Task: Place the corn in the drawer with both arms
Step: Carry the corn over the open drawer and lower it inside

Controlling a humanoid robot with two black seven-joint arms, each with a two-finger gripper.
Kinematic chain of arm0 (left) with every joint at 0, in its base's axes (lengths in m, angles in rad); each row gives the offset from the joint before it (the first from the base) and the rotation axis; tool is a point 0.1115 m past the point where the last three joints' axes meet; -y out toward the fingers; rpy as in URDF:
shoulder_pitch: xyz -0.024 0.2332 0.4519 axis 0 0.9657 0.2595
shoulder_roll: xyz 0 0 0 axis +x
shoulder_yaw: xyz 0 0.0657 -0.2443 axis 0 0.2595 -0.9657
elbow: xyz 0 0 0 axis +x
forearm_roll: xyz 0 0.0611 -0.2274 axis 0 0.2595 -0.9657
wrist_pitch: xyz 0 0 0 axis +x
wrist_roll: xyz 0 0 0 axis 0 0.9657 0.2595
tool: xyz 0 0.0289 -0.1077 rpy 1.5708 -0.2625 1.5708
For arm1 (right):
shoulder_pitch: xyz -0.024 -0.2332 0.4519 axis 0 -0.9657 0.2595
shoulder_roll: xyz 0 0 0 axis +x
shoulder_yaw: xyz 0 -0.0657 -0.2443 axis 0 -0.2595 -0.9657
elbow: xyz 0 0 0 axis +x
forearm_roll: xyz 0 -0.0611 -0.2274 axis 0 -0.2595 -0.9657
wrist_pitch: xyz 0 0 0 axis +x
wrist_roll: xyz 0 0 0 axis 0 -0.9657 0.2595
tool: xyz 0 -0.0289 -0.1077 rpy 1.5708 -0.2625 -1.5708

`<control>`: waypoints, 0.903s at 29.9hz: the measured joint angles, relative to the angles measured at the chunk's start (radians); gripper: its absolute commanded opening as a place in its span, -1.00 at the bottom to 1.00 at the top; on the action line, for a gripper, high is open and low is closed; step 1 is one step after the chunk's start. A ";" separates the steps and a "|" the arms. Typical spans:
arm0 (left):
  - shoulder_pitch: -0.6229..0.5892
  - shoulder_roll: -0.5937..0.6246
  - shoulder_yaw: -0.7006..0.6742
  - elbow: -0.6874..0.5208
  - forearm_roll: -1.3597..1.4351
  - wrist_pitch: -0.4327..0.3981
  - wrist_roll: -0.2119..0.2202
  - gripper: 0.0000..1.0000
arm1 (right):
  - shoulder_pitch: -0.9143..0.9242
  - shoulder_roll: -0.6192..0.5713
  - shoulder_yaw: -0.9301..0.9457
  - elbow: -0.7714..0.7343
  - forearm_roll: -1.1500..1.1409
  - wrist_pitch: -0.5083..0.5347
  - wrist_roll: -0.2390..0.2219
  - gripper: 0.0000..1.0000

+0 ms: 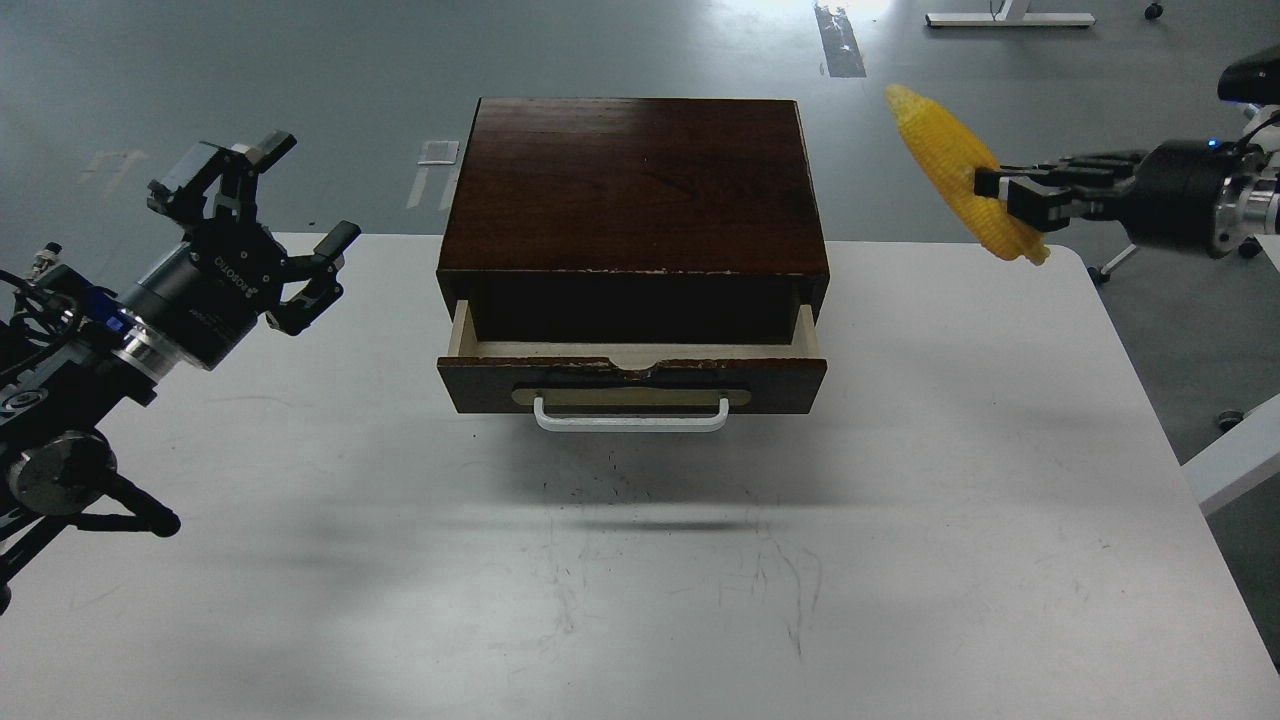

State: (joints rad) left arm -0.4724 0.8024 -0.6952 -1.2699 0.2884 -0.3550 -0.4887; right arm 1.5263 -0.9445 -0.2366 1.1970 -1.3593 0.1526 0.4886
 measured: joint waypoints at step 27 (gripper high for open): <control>0.000 0.018 -0.032 -0.008 -0.002 0.002 0.000 0.98 | 0.435 0.664 -0.458 0.046 -0.141 -0.186 0.000 -1.00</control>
State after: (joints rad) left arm -0.4724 0.8203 -0.7269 -1.2779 0.2868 -0.3528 -0.4887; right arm 1.9609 -0.2802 -0.6945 1.2425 -1.5000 -0.0335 0.4888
